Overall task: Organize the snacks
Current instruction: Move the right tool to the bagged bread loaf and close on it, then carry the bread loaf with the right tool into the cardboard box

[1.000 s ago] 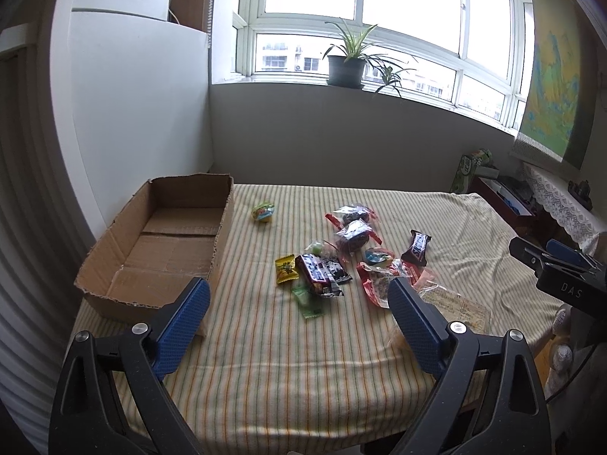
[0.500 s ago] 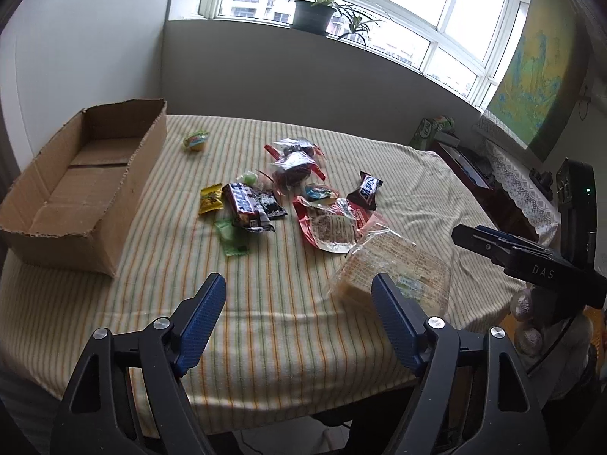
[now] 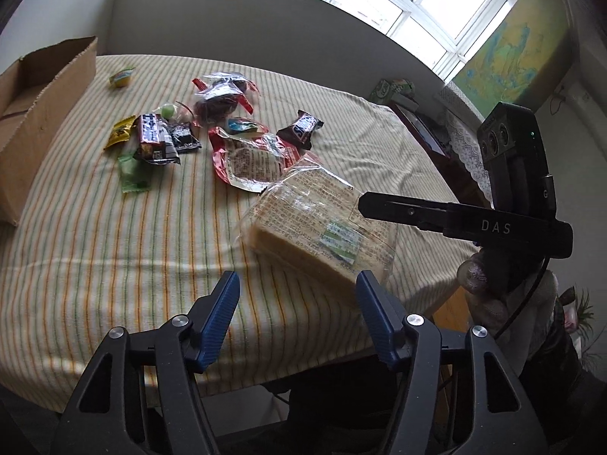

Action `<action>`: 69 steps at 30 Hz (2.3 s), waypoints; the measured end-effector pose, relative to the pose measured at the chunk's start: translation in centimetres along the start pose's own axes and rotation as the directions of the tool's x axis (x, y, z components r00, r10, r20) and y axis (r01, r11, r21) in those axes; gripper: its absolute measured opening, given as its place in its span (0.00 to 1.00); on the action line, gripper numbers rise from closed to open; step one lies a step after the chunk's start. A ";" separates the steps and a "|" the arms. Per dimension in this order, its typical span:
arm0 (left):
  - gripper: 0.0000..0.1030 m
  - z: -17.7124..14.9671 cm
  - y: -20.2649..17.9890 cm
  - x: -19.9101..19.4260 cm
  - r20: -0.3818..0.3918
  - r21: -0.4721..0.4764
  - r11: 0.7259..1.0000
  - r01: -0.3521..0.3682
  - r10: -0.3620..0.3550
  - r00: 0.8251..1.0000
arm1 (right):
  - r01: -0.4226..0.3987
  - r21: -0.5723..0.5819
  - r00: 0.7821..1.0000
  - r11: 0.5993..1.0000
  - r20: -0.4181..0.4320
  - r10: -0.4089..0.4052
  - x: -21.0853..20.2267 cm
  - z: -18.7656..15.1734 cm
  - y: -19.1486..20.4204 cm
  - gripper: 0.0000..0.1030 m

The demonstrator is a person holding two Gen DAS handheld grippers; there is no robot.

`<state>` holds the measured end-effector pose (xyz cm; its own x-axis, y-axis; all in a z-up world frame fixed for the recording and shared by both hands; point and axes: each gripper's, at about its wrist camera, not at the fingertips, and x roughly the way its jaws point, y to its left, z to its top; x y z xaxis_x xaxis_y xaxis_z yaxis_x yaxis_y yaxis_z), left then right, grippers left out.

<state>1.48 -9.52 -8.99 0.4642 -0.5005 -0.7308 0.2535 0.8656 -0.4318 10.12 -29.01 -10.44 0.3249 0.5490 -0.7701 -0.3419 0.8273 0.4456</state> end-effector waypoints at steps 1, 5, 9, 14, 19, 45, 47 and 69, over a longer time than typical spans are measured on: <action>0.60 0.0 -0.1 0.4 -0.009 -0.001 1.000 0.007 -0.007 1.000 | -0.011 0.006 1.000 1.000 -0.013 0.011 0.3 0.0 -0.2 0.58; 0.59 -0.2 -0.7 1.7 -0.042 -0.010 1.000 0.029 -0.029 0.999 | -0.041 0.031 0.998 0.999 -0.051 0.043 1.2 -0.2 -1.0 0.57; 0.51 -0.3 -0.9 2.9 -0.072 -0.024 0.998 0.051 -0.052 0.996 | -0.064 0.033 0.996 0.997 -0.059 0.066 1.2 -0.4 -1.1 0.57; 0.45 -0.2 -1.5 3.3 -0.076 -0.008 0.997 0.072 -0.072 0.994 | -0.066 0.022 0.995 0.998 -0.071 0.067 1.2 -0.4 -0.8 0.57; 0.42 0.0 -1.5 3.2 -0.074 -0.002 0.997 0.080 -0.080 0.994 | -0.061 0.008 0.994 0.998 -0.086 0.062 1.4 -0.5 -0.2 0.57; 0.40 2.1 3.1 -4.8 0.140 0.001 0.999 -0.051 0.050 0.989 | -0.087 -0.145 0.996 0.986 -0.051 0.080 2.6 3.1 9.9 0.51; 0.40 2.3 4.1 -5.7 0.163 -0.009 0.998 -0.067 0.068 0.984 | -0.093 -0.164 0.995 0.982 -0.046 0.086 3.2 3.9 11.3 0.51; 0.40 5.0 15.5 -12.5 0.298 -0.187 0.953 -0.237 0.285 0.911 | -0.209 -0.333 0.977 0.919 -0.117 0.180 13.2 12.4 24.5 0.51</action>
<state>3.82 10.26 -3.94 0.7484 -0.2045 -0.6310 -0.0274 0.9410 -0.3374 16.92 -0.02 -4.04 0.1527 0.6711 -0.7255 -0.6762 0.6063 0.4185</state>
